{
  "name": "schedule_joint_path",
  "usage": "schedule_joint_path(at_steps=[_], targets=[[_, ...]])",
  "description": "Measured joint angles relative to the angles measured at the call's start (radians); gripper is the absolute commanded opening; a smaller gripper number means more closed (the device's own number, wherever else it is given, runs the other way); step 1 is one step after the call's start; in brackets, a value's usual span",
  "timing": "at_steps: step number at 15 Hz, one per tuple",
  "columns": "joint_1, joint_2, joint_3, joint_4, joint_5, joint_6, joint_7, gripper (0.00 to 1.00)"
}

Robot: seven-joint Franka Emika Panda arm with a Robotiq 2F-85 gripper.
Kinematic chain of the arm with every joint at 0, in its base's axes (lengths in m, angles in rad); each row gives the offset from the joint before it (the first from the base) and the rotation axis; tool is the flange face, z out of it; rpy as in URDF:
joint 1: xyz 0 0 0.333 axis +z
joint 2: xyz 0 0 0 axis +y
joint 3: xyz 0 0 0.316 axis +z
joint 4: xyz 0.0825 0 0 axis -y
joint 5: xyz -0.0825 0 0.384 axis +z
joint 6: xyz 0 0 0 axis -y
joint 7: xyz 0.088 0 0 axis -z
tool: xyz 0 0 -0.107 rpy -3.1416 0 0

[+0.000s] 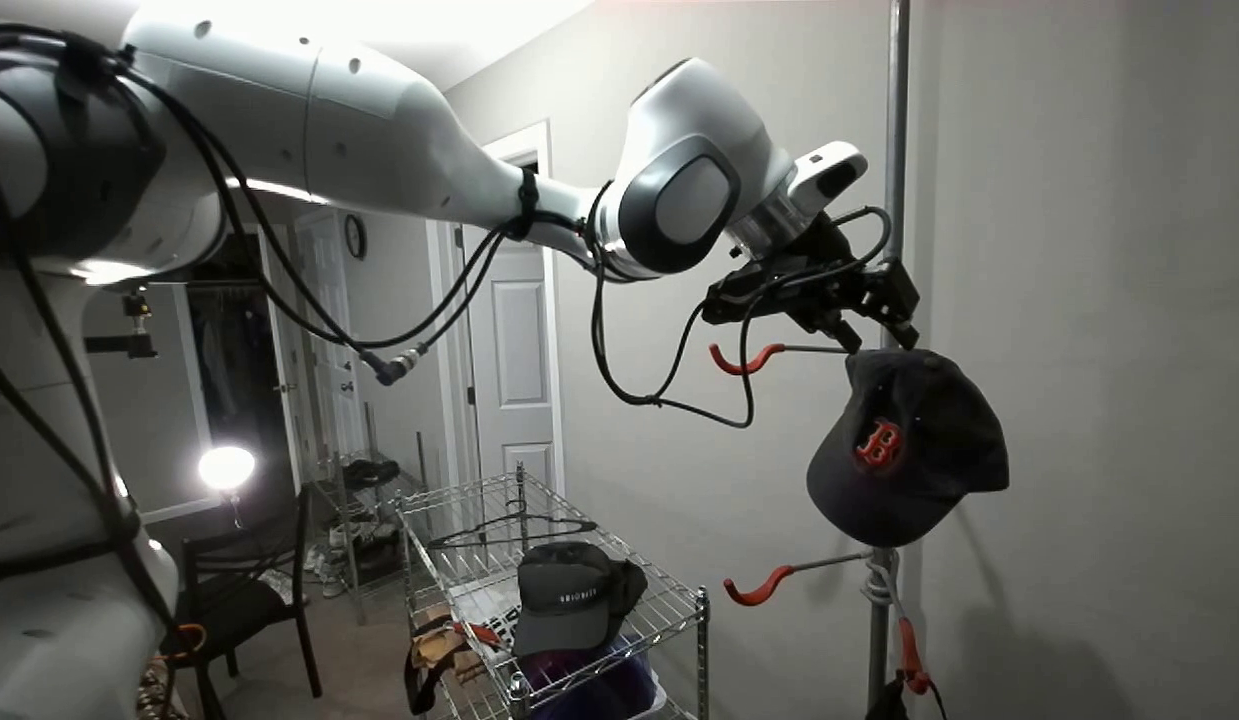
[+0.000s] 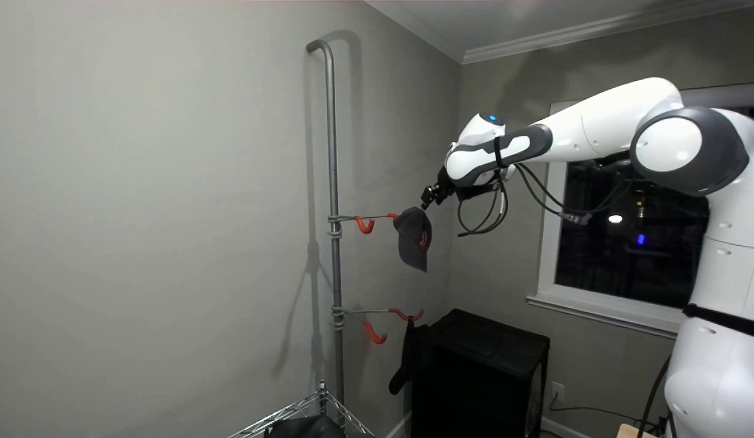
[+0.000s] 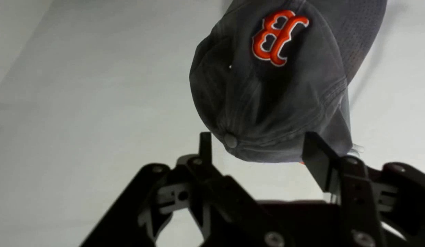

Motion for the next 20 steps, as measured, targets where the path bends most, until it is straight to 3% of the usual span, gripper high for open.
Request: schedule_joint_path(at_steps=[5, 11, 20], targets=[[0.021, -0.072, 0.0, -0.081, 0.0, -0.002, -0.022, 1.0], [0.071, -0.218, 0.038, -0.261, -0.054, -0.062, -0.021, 1.0], [0.163, -0.345, 0.212, -0.526, -0.13, -0.143, 0.089, 1.0]])
